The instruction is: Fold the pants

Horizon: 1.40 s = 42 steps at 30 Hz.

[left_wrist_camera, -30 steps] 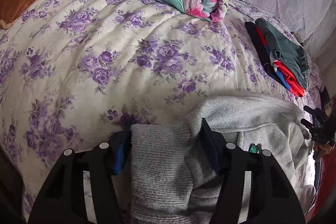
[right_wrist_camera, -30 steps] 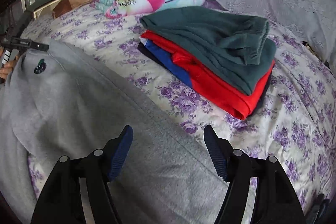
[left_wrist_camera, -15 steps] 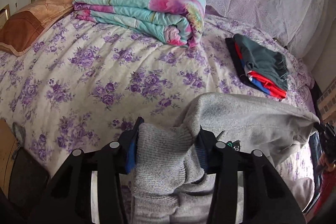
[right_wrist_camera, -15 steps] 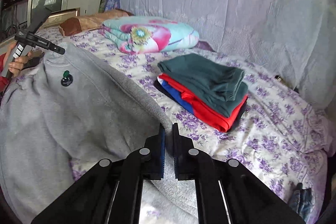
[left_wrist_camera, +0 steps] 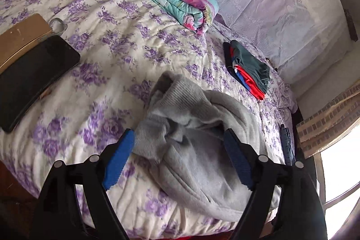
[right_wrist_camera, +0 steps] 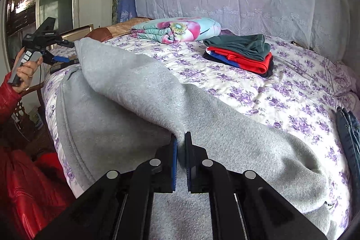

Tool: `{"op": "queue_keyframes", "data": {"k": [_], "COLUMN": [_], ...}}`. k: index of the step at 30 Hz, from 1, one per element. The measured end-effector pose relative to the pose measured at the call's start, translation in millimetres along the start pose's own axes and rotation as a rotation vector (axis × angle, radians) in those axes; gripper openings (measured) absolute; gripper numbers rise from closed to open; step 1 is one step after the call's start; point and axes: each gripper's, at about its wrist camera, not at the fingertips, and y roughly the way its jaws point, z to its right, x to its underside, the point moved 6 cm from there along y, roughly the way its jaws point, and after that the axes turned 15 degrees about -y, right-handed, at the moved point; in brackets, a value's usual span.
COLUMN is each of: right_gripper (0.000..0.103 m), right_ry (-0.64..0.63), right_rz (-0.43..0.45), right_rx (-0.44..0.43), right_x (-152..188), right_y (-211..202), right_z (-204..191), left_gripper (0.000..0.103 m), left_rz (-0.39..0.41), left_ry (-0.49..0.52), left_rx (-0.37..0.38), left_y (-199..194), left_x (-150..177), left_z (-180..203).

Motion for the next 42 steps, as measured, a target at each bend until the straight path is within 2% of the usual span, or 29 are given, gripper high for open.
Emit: {"op": "queue_keyframes", "data": {"k": [4,7,10,11,12,14,15,17,19,21,23,25,27,29,31,32,35,38,39,42], "right_gripper": [0.007,0.007,0.007,0.007,0.007,0.007,0.007,0.007,0.007,0.007,0.007,0.007,0.007,0.007,0.007,0.007,0.007,0.007,0.007,0.008], "right_ry": [-0.001,-0.007,-0.006,-0.009,-0.012,-0.021,-0.036,-0.072,-0.087,-0.102,-0.126,-0.109,-0.075,-0.070,-0.031,-0.035,-0.066,-0.076,-0.074,-0.076], "right_rz": [0.018,0.017,0.013,0.009,0.006,0.004,0.009,0.035,0.053,0.047,-0.007,-0.083,-0.163,-0.186,-0.174,-0.165,-0.151,-0.146,-0.152,-0.201], "right_rx": [0.016,0.023,0.028,0.031,0.035,0.051,0.065,0.106,0.116,0.085,0.020,-0.046,-0.089,-0.072,-0.080,-0.076,-0.056,-0.041,-0.042,-0.052], "right_x": [-2,0,4,5,6,4,1,-11,-22,-22,-7,20,50,65,62,59,49,42,43,55], "right_y": [-9,-13,-17,-17,-17,-19,-21,-34,-51,-67,-70,-59,-38,-26,-27,-30,-41,-48,-49,-40], "right_z": [-1,-3,-5,-6,-6,-6,-5,-3,0,-4,-17,-35,-54,-61,-58,-57,-56,-54,-55,-60], "left_gripper": [0.079,0.079,0.079,0.076,0.069,0.020,0.009,0.009,0.009,0.010,0.011,0.012,0.012,0.012,0.013,0.015,0.022,0.022,0.023,0.040], "left_rz": [-0.044,-0.084,-0.104,-0.111,-0.107,-0.121,-0.151,-0.145,-0.100,-0.092,-0.117,-0.179,-0.253,-0.260,-0.262,-0.249,-0.163,-0.076,-0.040,-0.032], "left_ry": [-0.056,-0.081,-0.093,-0.082,-0.084,-0.071,-0.069,-0.063,0.030,0.105,0.155,0.157,0.137,0.105,0.060,0.067,0.154,0.236,0.264,0.330], "left_rx": [0.051,0.091,0.088,0.066,0.028,-0.026,-0.007,0.012,0.025,0.045,0.041,0.015,-0.055,0.015,0.068,0.077,0.025,0.006,0.011,0.095], "left_y": [0,12,27,34,41,55,60,53,36,22,20,34,59,60,49,41,14,-13,-21,-32], "left_x": [14,12,5,2,-1,-8,-10,-12,-7,3,16,33,51,55,50,48,45,48,50,58], "left_z": [12,28,45,49,50,49,51,55,68,70,56,27,-8,-23,-23,-20,-7,13,20,44]}}
